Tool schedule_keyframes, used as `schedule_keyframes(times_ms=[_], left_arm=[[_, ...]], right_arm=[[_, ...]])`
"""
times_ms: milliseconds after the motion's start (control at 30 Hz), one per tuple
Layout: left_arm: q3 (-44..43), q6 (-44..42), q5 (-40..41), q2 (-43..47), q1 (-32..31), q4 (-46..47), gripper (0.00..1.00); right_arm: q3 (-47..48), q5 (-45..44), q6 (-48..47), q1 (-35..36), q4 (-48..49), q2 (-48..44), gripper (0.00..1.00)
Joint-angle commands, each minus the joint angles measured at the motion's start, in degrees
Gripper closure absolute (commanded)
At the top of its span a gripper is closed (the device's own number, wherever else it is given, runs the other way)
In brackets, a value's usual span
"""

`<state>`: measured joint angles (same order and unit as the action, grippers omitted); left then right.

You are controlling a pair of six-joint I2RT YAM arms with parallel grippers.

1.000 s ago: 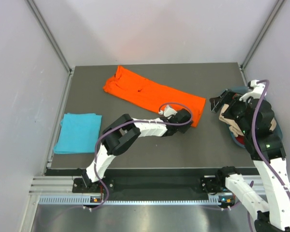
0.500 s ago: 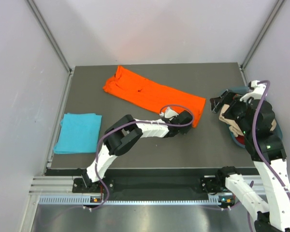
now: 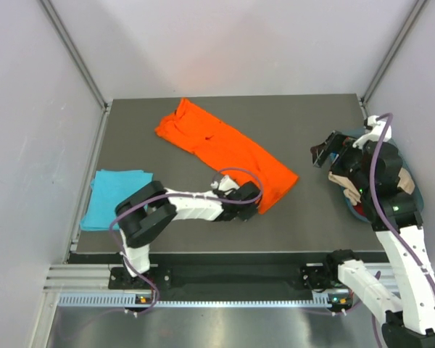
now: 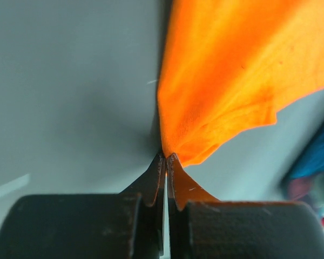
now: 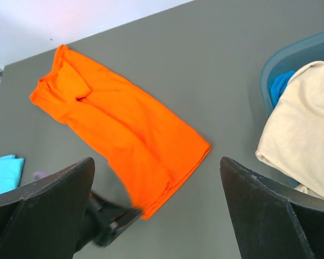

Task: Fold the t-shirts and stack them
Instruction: Fold the tshirt

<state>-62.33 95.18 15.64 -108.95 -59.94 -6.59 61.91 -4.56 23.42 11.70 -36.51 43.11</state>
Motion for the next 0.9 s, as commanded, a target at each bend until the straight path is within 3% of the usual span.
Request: schedule_keyframes(times_ms=[0, 300, 400, 567, 667, 767, 867], left_arm=[[7.6, -1.0, -1.9, 9.2, -1.0, -5.4, 1.0], [20.8, 0.5, -5.3, 22.6, -5.4, -8.6, 1.0], [25.8, 1.3, -5.1, 31.2, -6.1, -11.9, 1.0], [33.4, 2.5, -3.7, 43.7, -6.6, -18.5, 1.0], [35.5, 1.6, -4.5, 49.0, -6.5, -18.2, 0.85], [34.0, -3.0, -5.7, 49.9, -6.5, -19.2, 0.47], [30.6, -6.6, -5.7, 47.8, -6.5, -22.4, 0.41]], right_arm=[[-0.6, 1.2, -0.1, -0.3, 0.7, 1.5, 0.0], [-5.8, 9.6, -2.8, -0.2, 2.0, 9.2, 0.01], [-8.9, 16.6, -4.2, 0.0, 3.4, 12.0, 0.08], [-18.6, 23.8, -2.4, 2.4, 8.8, 13.9, 0.31], [-22.1, 23.5, -1.8, 6.3, 10.8, 15.6, 0.35], [-23.6, 23.1, -1.1, 11.6, 12.3, 17.8, 0.37], [-24.4, 21.2, -0.7, 16.0, 12.3, 18.8, 0.37]])
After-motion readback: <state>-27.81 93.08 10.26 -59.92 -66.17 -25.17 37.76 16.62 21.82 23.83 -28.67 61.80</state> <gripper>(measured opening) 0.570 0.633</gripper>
